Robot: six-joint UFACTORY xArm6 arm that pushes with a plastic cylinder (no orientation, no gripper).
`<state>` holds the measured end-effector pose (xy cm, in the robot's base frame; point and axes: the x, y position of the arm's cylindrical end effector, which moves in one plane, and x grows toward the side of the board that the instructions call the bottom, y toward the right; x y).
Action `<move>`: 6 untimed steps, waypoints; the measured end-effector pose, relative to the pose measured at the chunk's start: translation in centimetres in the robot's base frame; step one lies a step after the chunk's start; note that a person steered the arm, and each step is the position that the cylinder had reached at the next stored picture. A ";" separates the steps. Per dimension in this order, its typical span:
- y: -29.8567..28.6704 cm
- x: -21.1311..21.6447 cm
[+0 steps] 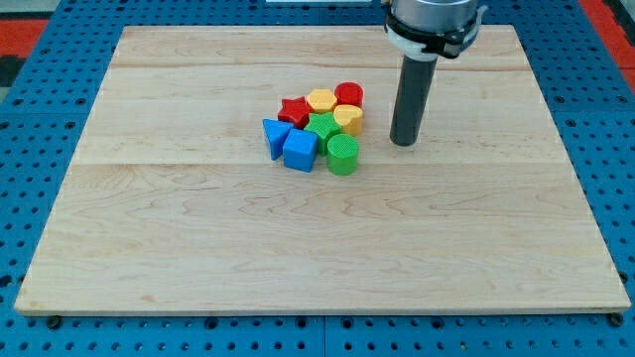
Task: Separate the red circle from the group of blocks
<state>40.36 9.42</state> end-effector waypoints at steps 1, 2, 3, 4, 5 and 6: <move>-2.6 -2.1; -4.9 -5.2; -12.5 -6.0; -12.2 -8.2; -8.0 -8.5; -4.9 -8.5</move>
